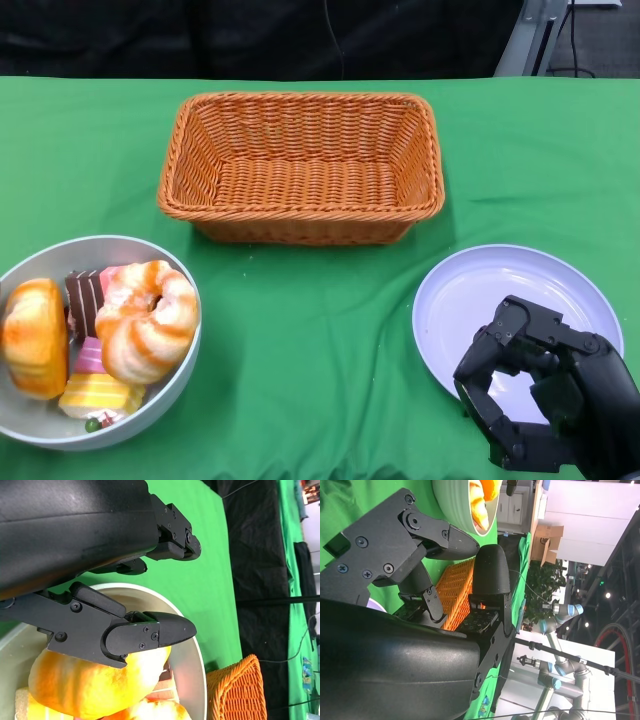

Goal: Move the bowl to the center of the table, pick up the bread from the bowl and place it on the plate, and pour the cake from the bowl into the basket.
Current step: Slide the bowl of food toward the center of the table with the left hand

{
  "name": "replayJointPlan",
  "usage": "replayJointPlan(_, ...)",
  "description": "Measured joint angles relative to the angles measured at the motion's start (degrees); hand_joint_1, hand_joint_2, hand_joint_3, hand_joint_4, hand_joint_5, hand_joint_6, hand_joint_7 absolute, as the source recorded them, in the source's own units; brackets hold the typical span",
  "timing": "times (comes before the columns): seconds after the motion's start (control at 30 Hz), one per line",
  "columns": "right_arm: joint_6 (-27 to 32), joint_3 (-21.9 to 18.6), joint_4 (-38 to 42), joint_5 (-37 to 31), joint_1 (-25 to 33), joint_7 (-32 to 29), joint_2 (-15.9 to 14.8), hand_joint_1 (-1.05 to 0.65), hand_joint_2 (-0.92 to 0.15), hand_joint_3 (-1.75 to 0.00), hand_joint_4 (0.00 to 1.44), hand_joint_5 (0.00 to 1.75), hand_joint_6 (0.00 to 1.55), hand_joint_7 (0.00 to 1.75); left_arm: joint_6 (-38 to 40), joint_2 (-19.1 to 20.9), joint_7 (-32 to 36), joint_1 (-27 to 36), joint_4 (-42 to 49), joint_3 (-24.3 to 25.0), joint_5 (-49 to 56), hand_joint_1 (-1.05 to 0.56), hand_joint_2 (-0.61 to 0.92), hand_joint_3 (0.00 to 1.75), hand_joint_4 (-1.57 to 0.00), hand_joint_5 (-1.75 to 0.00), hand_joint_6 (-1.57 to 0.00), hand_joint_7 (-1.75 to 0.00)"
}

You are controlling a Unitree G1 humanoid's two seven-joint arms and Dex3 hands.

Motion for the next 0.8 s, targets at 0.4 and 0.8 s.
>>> replayJointPlan(0.4,-0.21,0.0,0.06,-0.19,-0.09,-0.1,0.0,-0.22,-0.49,-0.98,0.8,1.67,0.73,1.33,8.61,-0.87,2.7,3.86,-12.14,-3.18,2.61,-0.59,0.92,0.6,-0.3,-0.01,-0.22,0.0)
replayJointPlan(0.8,-0.21,0.07,0.06,-0.31,-0.14,-0.18,0.02,-0.21,-0.49,-0.97,0.8,1.67,0.73,1.33,16.27,-2.1,7.59,7.29,-23.9,-6.91,7.66,-0.58,0.92,0.63,-0.27,0.0,-0.21,0.0)
